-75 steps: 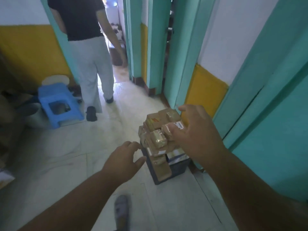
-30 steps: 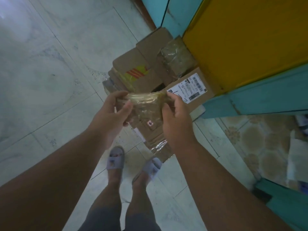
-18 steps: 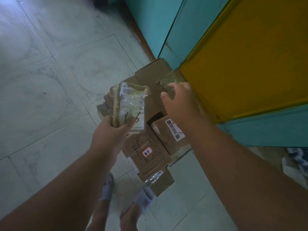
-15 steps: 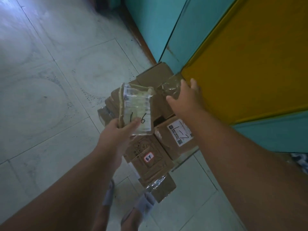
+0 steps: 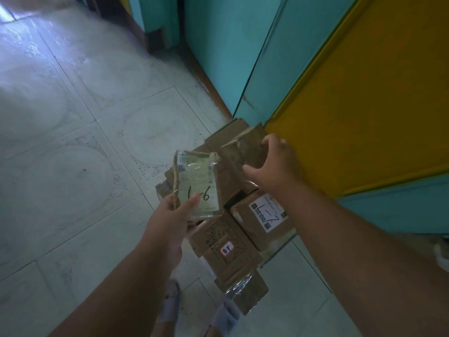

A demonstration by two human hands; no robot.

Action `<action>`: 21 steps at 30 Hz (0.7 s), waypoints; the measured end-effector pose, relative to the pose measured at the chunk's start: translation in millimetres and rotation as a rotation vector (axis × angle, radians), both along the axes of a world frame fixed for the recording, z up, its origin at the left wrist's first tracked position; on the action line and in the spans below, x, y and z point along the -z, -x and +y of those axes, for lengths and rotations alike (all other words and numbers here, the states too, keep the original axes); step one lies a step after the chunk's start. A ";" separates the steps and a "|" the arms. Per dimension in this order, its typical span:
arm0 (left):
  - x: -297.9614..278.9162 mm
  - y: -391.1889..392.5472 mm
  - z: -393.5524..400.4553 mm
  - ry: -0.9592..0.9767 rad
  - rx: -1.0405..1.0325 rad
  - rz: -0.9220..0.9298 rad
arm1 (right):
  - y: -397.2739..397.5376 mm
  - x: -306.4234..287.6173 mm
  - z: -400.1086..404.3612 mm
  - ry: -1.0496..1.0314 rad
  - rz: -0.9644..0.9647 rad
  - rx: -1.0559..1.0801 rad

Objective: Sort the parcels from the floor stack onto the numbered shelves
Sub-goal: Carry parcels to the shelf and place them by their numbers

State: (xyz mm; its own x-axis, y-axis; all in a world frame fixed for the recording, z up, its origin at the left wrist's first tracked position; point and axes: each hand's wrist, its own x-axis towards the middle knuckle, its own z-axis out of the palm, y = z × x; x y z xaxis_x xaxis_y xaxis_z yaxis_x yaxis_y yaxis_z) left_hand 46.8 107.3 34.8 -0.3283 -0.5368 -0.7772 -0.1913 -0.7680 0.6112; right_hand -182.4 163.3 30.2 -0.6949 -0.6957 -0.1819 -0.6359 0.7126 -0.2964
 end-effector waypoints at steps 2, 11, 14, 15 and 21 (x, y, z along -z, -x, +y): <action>-25.1 -6.1 -3.3 0.030 0.004 -0.001 | -9.3 -30.3 9.3 0.177 -0.164 0.066; -169.8 -45.0 18.8 0.191 0.087 0.016 | -64.5 -196.3 87.2 0.763 -0.951 0.328; -205.4 -59.1 34.7 0.224 0.079 0.053 | -73.5 -237.5 118.3 0.875 -1.160 0.345; -215.7 -61.8 39.9 0.225 0.081 0.069 | -76.8 -247.7 127.3 0.907 -1.244 0.371; -255.6 -60.9 45.7 0.284 0.218 0.167 | -96.4 -301.3 150.7 1.068 -1.491 0.479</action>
State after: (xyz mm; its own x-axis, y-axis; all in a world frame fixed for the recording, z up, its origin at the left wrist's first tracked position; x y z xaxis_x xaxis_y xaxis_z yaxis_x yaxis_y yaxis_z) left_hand 107.7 153.0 290.4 -0.5676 -0.6268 -0.5339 -0.2109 -0.5161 0.8301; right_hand -86.0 314.1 331.4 -0.5411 -0.7306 -0.4164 0.6892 -0.1016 -0.7174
